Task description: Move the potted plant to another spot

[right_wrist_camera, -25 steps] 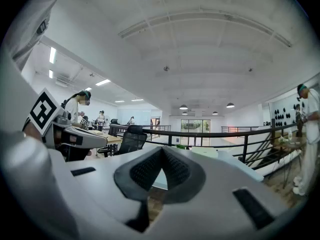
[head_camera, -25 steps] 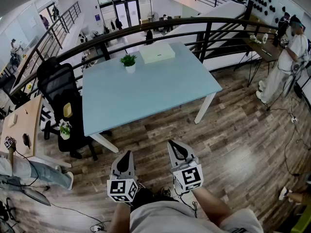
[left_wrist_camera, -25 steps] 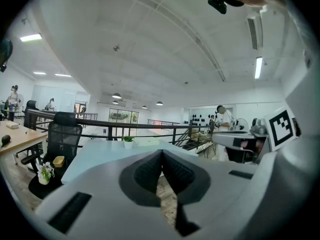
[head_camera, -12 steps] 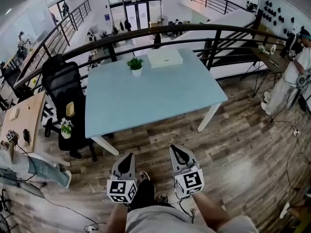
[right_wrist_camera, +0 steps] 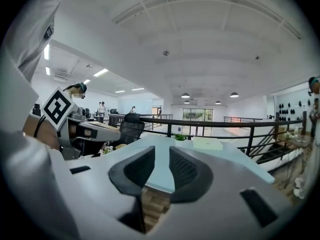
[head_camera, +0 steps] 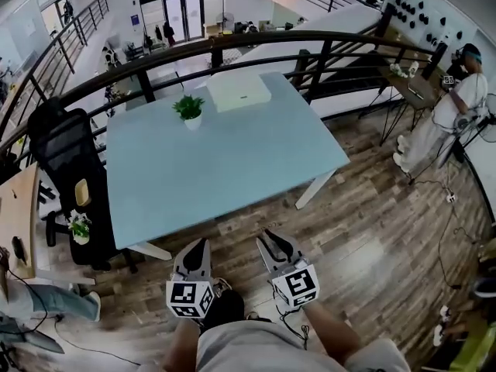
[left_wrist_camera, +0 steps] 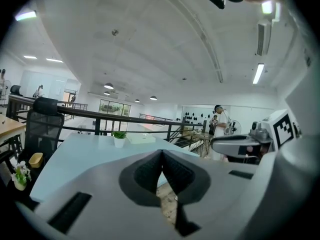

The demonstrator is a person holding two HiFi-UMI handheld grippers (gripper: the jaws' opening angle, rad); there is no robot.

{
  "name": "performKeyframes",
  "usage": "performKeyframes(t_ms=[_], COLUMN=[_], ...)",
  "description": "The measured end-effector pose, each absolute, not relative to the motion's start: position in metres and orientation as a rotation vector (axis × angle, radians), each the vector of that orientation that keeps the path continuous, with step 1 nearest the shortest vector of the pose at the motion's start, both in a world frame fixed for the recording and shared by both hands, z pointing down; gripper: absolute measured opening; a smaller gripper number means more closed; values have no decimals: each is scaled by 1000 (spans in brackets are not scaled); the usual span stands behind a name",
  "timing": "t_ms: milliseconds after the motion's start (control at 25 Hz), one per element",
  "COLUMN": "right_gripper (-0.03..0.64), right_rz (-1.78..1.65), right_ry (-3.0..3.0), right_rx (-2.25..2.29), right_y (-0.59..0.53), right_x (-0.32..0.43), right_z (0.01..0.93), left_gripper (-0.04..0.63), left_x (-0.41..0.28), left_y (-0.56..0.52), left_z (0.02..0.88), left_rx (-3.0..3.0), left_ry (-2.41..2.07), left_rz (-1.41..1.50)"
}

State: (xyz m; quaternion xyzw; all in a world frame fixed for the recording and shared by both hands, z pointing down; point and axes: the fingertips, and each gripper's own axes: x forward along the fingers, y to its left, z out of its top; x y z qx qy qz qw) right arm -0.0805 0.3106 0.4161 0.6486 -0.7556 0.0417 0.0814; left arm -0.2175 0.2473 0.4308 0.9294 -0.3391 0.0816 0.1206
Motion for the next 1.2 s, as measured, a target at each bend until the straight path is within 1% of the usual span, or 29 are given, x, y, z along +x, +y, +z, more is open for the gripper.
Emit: performKeyframes(t_ms=[160,280,440,840,960,1080,1200], right_gripper=[118,126,172,183,183,178,176], right_rz=[166,162,203,224,294,346,306], right_ry=[-2216,-2204,-2199,-2186,-2229,-2278,-2312], right_rx=[1951,1957,1939,1897,1872,1865,1853], right_y=[266,238,208,161,143,119,91], right_x=[-75,-75,-76,-73,-68,-58,-42], right_z=[419,415,418,430,445,452,446], left_gripper=[12,12,12,12,12,12,12], left_x=[-216,-221,-226,-231,-230,-224,-210], left_y=[195,161,129,96,83,67,46], left_z=[431,431,437,463,467,468,466], left_rx=[2730,2737,2710,2638,2626,2613,2619], left_ry=[-938,-919,-905,-909,-932,-958,-981], left_rz=[242,236,228,257,270,293,321])
